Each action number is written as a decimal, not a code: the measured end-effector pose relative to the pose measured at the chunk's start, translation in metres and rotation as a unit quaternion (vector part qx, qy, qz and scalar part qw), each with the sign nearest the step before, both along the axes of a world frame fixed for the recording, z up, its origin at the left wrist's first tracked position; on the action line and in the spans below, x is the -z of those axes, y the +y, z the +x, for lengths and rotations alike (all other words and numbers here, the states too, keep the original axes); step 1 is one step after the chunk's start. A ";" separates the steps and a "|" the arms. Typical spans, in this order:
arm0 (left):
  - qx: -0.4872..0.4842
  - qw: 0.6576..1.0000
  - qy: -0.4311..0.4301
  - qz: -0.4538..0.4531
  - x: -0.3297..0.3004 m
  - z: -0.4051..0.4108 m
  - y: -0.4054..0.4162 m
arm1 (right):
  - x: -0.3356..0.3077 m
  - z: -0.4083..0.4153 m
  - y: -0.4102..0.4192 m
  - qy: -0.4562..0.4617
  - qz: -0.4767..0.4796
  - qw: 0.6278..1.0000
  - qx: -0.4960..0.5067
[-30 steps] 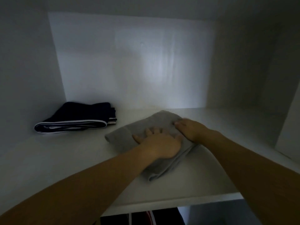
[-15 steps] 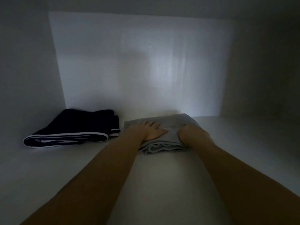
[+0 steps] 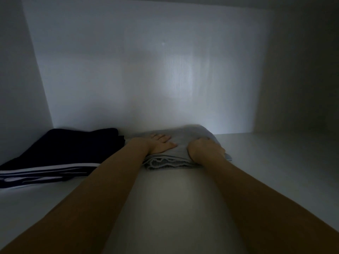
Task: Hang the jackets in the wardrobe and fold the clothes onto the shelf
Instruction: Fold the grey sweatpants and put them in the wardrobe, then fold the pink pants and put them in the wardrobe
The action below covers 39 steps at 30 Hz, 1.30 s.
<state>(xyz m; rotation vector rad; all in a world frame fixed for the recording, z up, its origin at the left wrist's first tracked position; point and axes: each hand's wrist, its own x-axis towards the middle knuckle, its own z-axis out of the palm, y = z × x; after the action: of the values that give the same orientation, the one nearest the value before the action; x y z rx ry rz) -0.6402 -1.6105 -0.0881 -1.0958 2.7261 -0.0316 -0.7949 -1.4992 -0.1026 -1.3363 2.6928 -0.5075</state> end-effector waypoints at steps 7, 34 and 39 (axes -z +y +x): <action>-0.120 0.975 0.186 0.017 -0.027 0.010 0.048 | -0.012 0.001 0.090 0.059 -0.085 0.988 -0.117; 0.233 0.914 0.295 -0.153 -0.007 -0.002 0.579 | -0.021 0.062 0.662 0.117 -0.075 0.988 0.064; 0.287 0.905 0.290 -0.118 0.002 0.017 0.691 | -0.008 0.100 0.792 0.099 -0.070 0.984 0.131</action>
<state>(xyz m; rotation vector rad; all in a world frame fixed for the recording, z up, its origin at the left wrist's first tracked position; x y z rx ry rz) -0.6236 -0.9194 -0.0905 -0.3161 3.5728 -0.1472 -0.6948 -0.7071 -0.0950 -1.1191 3.0732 -0.6294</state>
